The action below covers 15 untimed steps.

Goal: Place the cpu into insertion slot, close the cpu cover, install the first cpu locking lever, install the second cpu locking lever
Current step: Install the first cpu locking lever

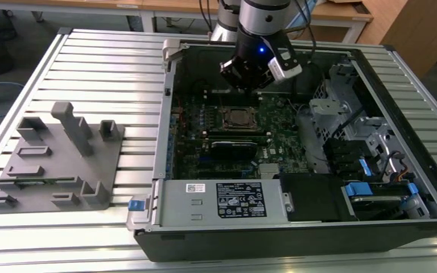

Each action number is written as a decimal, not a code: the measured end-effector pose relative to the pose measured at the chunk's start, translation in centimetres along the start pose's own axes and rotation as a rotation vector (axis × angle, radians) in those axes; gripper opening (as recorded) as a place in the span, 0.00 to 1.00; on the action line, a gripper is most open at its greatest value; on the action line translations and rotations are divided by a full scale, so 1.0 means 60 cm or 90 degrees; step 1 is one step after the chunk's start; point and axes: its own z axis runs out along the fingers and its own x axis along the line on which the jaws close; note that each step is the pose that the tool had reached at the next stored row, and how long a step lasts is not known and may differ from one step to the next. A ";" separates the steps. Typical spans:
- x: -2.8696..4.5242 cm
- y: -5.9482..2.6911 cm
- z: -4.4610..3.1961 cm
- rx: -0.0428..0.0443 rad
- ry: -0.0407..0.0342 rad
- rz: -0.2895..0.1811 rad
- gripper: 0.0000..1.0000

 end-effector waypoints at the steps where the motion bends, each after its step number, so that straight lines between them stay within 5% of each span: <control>1: 0.000 0.000 0.000 -0.0001 0.0000 0.000 0.11; 8: 0.001 0.000 0.000 0.0001 0.0000 0.000 0.11; 15: 0.018 0.001 0.001 0.0002 -0.0008 0.000 0.11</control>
